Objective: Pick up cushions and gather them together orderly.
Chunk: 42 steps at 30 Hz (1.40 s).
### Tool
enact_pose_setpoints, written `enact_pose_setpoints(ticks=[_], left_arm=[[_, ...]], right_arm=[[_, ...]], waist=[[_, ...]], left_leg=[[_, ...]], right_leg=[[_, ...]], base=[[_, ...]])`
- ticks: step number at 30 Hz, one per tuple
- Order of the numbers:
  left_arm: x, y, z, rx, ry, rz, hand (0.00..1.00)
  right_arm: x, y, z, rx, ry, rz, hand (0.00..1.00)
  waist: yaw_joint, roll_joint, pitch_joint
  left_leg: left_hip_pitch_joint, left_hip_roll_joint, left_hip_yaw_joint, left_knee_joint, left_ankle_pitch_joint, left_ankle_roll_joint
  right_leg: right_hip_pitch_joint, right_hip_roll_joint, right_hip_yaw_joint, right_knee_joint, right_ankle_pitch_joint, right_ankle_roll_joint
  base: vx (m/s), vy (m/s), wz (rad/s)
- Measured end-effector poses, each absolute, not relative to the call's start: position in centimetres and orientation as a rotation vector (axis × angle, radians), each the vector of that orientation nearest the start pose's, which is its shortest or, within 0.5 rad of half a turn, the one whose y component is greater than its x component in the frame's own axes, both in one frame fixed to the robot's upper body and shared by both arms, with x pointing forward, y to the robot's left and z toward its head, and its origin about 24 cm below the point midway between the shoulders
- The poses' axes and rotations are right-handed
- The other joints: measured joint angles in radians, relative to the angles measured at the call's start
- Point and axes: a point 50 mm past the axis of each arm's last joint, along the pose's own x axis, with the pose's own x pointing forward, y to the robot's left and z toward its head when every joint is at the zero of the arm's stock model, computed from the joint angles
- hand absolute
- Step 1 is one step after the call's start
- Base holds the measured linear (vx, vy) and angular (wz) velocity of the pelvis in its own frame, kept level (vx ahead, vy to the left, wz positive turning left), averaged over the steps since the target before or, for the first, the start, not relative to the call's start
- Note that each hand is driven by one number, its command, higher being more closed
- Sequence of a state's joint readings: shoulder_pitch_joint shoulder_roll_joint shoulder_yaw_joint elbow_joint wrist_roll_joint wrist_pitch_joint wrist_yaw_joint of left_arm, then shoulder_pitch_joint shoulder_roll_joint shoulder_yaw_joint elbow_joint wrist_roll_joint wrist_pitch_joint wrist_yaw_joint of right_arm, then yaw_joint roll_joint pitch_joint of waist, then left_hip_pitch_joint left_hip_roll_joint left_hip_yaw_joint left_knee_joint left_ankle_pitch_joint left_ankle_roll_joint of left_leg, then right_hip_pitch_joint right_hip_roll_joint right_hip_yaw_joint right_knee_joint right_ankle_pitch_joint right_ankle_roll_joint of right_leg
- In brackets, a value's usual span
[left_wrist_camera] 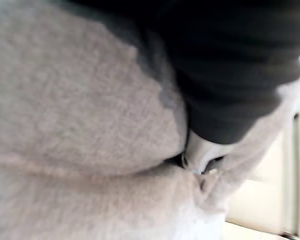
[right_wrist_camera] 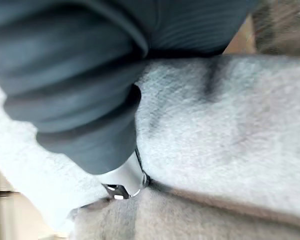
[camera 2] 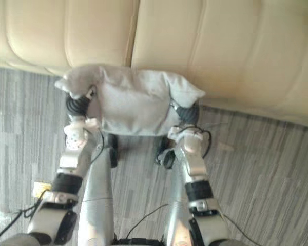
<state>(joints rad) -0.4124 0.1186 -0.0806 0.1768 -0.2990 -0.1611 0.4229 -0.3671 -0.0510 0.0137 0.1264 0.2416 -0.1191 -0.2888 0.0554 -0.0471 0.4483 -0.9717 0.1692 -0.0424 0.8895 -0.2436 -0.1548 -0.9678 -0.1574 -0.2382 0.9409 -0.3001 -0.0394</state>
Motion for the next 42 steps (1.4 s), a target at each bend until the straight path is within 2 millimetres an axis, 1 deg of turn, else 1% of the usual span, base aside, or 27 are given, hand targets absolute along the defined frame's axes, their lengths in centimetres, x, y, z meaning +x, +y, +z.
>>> enact_pose_setpoints(ticks=[1, 2, 4, 5, 7, 9, 11, 13, 15, 16, 20, 21, 22, 23, 24, 26, 27, 28, 29, 32, 33, 34, 37, 39, 40, 41, 42], left_arm=[[30.9, 14.4, 10.9, -0.245, -0.274, 0.224, 1.0], [30.5, 14.3, 10.4, -0.249, -0.263, 0.22, 1.0], [27.8, 13.9, 8.4, -0.259, -0.213, 0.191, 1.0], [27.4, 14.0, 8.0, -0.261, -0.202, 0.19, 1.0], [24.8, 14.4, 6.0, -0.272, -0.144, 0.193, 1.0], [23.8, 14.6, 5.4, -0.273, -0.122, 0.194, 1.0], [22.0, 15.1, 4.3, -0.274, -0.079, 0.198, 1.0], [20.9, 15.3, 3.8, -0.275, -0.054, 0.195, 1.0], [20.2, 15.4, 3.5, -0.276, -0.038, 0.199, 1.0], [19.8, 15.4, 3.2, -0.276, -0.025, 0.193, 1.0], [19.3, 15.4, 3.2, -0.28, -0.019, 0.193, 1.0], [19.3, 15.4, 3.4, -0.286, -0.029, 0.193, 1.0], [19.3, 15.2, 3.5, -0.294, -0.033, 0.189, 1.0], [19.3, 15.2, 3.5, -0.296, -0.033, 0.188, 1.0], [19.3, 15.0, 3.5, -0.3, -0.033, 0.185, 1.0], [19.3, 14.9, 3.5, -0.301, -0.03, 0.177, 1.0], [19.3, 14.5, 3.4, -0.303, -0.024, 0.163, 1.0], [19.2, 14.6, 3.2, -0.284, -0.013, 0.153, 1.0], [19.2, 14.7, 3.1, -0.278, -0.009, 0.15, 1.0], [19.3, 14.7, 2.8, -0.256, 0.006, 0.138, 1.0], [19.3, 14.8, 2.4, -0.243, 0.022, 0.137, 1.0], [19.2, 14.9, 2.2, -0.232, 0.039, 0.136, 1.0], [19.3, 15.1, 2.2, -0.217, 0.042, 0.133, 1.0], [19.6, 15.3, 2.6, -0.207, 0.016, 0.131, 1.0], [19.8, 15.4, 2.8, -0.205, 0.006, 0.134, 1.0], [19.9, 15.5, 2.9, -0.199, 0.002, 0.135, 1.0], [20.0, 15.6, 3.0, -0.191, -0.002, 0.133, 1.0]], right_arm=[[30.5, -14.8, 10.6, 0.235, -0.272, -0.182, 1.0], [30.1, -14.9, 10.3, 0.234, -0.265, -0.186, 1.0], [27.8, -15.6, 8.5, 0.228, -0.229, -0.192, 1.0], [27.3, -15.6, 8.1, 0.227, -0.218, -0.189, 1.0], [24.9, -15.5, 6.0, 0.22, -0.154, -0.164, 1.0], [23.7, -15.4, 5.3, 0.218, -0.127, -0.153, 1.0], [21.8, -15.3, 4.1, 0.218, -0.078, -0.13, 1.0], [20.7, -15.3, 3.4, 0.219, -0.049, -0.128, 1.0], [20.2, -15.2, 3.1, 0.221, -0.033, -0.121, 1.0], [19.7, -15.3, 2.9, 0.22, -0.021, -0.122, 1.0], [19.4, -15.4, 3.2, 0.217, -0.032, -0.123, 1.0], [19.4, -15.4, 3.6, 0.219, -0.048, -0.122, 1.0], [19.5, -15.4, 3.7, 0.218, -0.054, -0.129, 1.0], [19.5, -15.5, 3.8, 0.217, -0.055, -0.132, 1.0], [19.8, -15.6, 3.8, 0.216, -0.059, -0.142, 1.0], [20.3, -15.7, 3.7, 0.211, -0.062, -0.152, 1.0], [20.6, -16.1, 3.3, 0.199, -0.048, -0.166, 1.0], [20.9, -16.0, 2.3, 0.205, -0.009, -0.174, 1.0], [20.8, -15.9, 2.0, 0.205, 0.005, -0.176, 1.0], [20.8, -15.9, 1.3, 0.167, 0.038, -0.176, 1.0], [20.9, -15.8, 1.1, 0.166, 0.051, -0.175, 1.0], [20.9, -15.8, 0.7, 0.164, 0.071, -0.176, 1.0], [21.2, -15.3, 0.0, 0.176, 0.102, -0.176, 1.0], [21.8, -15.1, 0.4, 0.181, 0.086, -0.168, 1.0], [22.3, -15.1, 0.8, 0.179, 0.068, -0.162, 1.0], [22.6, -15.0, 1.0, 0.178, 0.058, -0.158, 1.0], [22.7, -15.0, 1.2, 0.181, 0.05, -0.157, 1.0]], waist=[[-0.001, -0.006, -0.044], [-0.002, -0.006, -0.059], [-0.001, -0.009, -0.069], [-0.001, -0.011, -0.077], [-0.001, -0.018, -0.158], [-0.001, -0.018, -0.191], [0.003, -0.015, -0.222], [0.008, -0.011, -0.258], [0.01, -0.009, -0.261], [0.011, -0.007, -0.266], [0.017, 0.005, -0.303], [0.018, 0.014, -0.309], [0.023, 0.011, -0.332], [0.026, 0.012, -0.342], [0.031, 0.011, -0.362], [0.034, 0.02, -0.371], [0.035, 0.029, -0.381], [0.045, 0.006, -0.395], [0.045, -0.004, -0.405], [0.042, -0.019, -0.414], [0.034, -0.018, -0.413], [0.031, -0.015, -0.409], [0.027, -0.005, -0.406], [0.026, -0.011, -0.41], [0.025, -0.014, -0.412], [0.023, -0.024, -0.417], [0.017, -0.045, -0.419]], left_leg=[[0.054, -0.001, 0.012, -0.04, 0.0, 0.0], [0.071, -0.001, 0.014, -0.053, 0.0, 0.0], [0.265, -0.002, 0.038, -0.153, 0.004, -0.004], [0.296, -0.002, 0.043, -0.168, 0.005, -0.004], [0.441, -0.002, 0.069, -0.271, 0.011, -0.002], [0.506, -0.001, 0.077, -0.313, 0.014, 0.0], [0.646, 0.006, 0.097, -0.392, 0.015, 0.0], [0.684, 0.015, 0.105, -0.395, 0.017, 0.002], [0.685, 0.016, 0.079, -0.306, 0.034, 0.029], [0.659, 0.017, 0.057, -0.173, 0.064, 0.06], [0.613, 0.054, 0.079, -0.037, 0.133, 0.082], [0.576, 0.067, 0.095, 0.012, 0.143, 0.078], [0.571, 0.061, 0.105, -0.053, 0.084, 0.067], [0.574, 0.056, 0.113, -0.094, 0.066, 0.065], [0.581, 0.03, 0.121, -0.238, 0.05, 0.052], [0.622, -0.012, 0.112, -0.462, 0.08, 0.043], [0.66, -0.032, 0.109, -0.591, 0.155, 0.06], [0.681, -0.048, 0.121, -0.587, 0.195, 0.066], [0.681, -0.055, 0.128, -0.585, 0.19, 0.075], [0.706, -0.069, 0.179, -0.542, 0.126, 0.106], [0.743, -0.078, 0.2, -0.541, 0.11, 0.128], [0.793, -0.081, 0.207, -0.554, 0.097, 0.142], [0.876, -0.069, 0.221, -0.612, 0.085, 0.143], [0.887, -0.051, 0.222, -0.628, 0.079, 0.134], [0.886, -0.043, 0.221, -0.627, 0.075, 0.124], [0.884, -0.05, 0.218, -0.625, 0.074, 0.114], [0.882, -0.073, 0.205, -0.625, 0.071, 0.106]], right_leg=[[0.046, 0.0, 0.001, -0.03, -0.001, 0.001], [0.062, 0.001, -0.001, -0.041, -0.001, 0.001], [0.24, 0.006, -0.003, -0.12, 0.0, 0.001], [0.267, 0.006, -0.003, -0.133, 0.0, 0.0], [0.395, 0.017, -0.005, -0.218, 0.0, 0.006], [0.452, 0.023, -0.006, -0.254, 0.001, 0.008], [0.574, 0.037, -0.004, -0.324, -0.005, 0.02], [0.622, 0.048, -0.003, -0.354, -0.023, 0.036], [0.681, 0.053, -0.007, -0.37, -0.036, 0.031], [0.734, 0.054, -0.014, -0.372, -0.057, 0.029], [0.784, 0.064, -0.009, -0.39, -0.083, 0.014], [0.818, 0.08, -0.002, -0.424, -0.072, -0.004], [0.84, 0.083, 0.007, -0.468, -0.052, -0.009], [0.849, 0.083, 0.009, -0.488, -0.044, -0.006], [0.873, 0.083, 0.01, -0.547, -0.016, 0.001], [0.922, 0.083, 0.019, -0.615, 0.009, 0.02], [0.951, 0.086, 0.03, -0.645, 0.016, 0.033], [0.966, 0.072, 0.062, -0.654, 0.018, 0.051], [0.968, 0.065, 0.066, -0.659, 0.021, 0.057], [0.892, 0.015, 0.092, -0.471, 0.055, 0.12], [0.846, -0.018, 0.091, -0.334, 0.094, 0.167], [0.816, -0.042, 0.085, -0.232, 0.139, 0.162], [0.773, -0.048, 0.063, -0.137, 0.097, 0.133], [0.74, -0.036, 0.028, -0.226, 0.07, 0.125], [0.744, -0.009, 0.034, -0.372, 0.07, 0.123], [0.76, 0.015, 0.065, -0.495, 0.109, 0.119], [0.775, 0.02, 0.104, -0.592, 0.2, 0.099]], base=[[0.1, -0.004, 0.0], [0.13, -0.001, 0.02], [0.18, -0.001, 0.0], [0.21, -0.011, -0.07], [0.21, -0.009, -0.09], [0.19, -0.004, -0.08], [0.22, 0.005, -0.14], [0.14, 0.005, -0.06], [0.14, -0.007, -0.01], [0.09, -0.015, 0.06], [0.15, 0.008, 0.02], [0.22, 0.038, -0.06], [0.27, 0.055, -0.09], [0.22, 0.087, -0.17], [0.24, 0.124, -0.22], [0.27, 0.151, -0.27], [0.29, 0.202, -0.55], [0.3, 0.209, -0.53], [0.33, 0.19, -0.42], [0.31, 0.234, -0.33], [0.28, 0.262, -0.24], [0.23, 0.21, -0.23], [0.16, 0.1, -0.17], [0.08, -0.017, -0.08], [0.08, -0.079, -0.02], [0.12, -0.144, 0.09], [0.12, -0.173, 0.24]])
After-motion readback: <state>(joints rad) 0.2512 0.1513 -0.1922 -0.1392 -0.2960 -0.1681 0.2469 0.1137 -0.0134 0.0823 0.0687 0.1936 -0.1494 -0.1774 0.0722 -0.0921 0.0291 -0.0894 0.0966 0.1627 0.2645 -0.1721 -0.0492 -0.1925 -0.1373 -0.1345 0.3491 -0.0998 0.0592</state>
